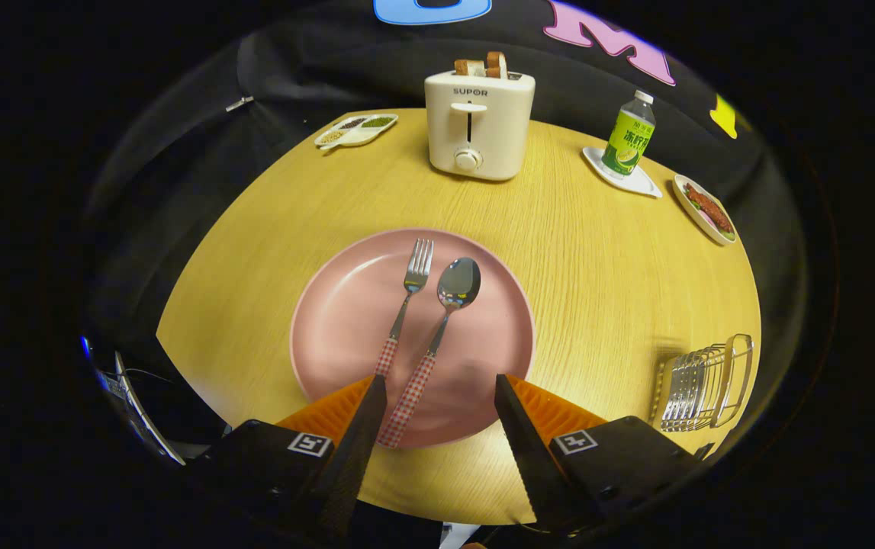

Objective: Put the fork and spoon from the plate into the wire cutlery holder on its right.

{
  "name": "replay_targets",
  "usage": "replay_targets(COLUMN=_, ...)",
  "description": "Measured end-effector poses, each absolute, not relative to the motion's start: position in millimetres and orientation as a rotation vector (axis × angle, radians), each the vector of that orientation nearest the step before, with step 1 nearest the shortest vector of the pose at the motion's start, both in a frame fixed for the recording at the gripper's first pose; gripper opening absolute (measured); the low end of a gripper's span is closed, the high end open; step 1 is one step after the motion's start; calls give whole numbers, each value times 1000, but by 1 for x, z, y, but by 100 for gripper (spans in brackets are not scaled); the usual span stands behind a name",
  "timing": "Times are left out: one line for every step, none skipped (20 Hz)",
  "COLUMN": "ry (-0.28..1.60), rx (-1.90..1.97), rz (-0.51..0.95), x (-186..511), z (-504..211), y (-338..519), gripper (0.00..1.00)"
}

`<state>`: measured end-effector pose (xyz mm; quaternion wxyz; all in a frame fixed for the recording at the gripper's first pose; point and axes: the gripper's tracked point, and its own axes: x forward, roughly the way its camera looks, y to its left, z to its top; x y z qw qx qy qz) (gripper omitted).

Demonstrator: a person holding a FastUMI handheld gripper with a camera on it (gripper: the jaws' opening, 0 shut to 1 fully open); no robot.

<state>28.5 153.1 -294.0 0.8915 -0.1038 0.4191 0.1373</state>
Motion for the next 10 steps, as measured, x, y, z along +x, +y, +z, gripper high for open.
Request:
replay_targets(ry=890, rx=-210, rz=284, x=28, z=-298, y=154, gripper=85)
replay_targets(ry=902, rx=-203, rz=284, x=28, z=-302, y=156, gripper=83)
replay_targets(ry=909, rx=-203, rz=285, x=29, z=-305, y=157, gripper=81)
replay_targets(ry=918, rx=-206, rz=291, x=30, z=-308, y=159, gripper=80)
replay_targets(ry=932, rx=-212, rz=297, x=30, z=-311, y=161, gripper=77)
replay_targets(ry=941, rx=-214, rz=300, x=30, z=-313, y=162, gripper=76)
replay_targets(ry=951, rx=-212, rz=305, x=29, z=-316, y=164, gripper=71)
replay_targets(ry=962, rx=-211, rz=306, x=28, z=-318, y=165, gripper=69)
replay_targets(ry=975, rx=-214, rz=301, x=27, z=-319, y=163, gripper=61)
replay_targets(ry=994, rx=-219, rz=288, x=24, z=-323, y=161, gripper=58)
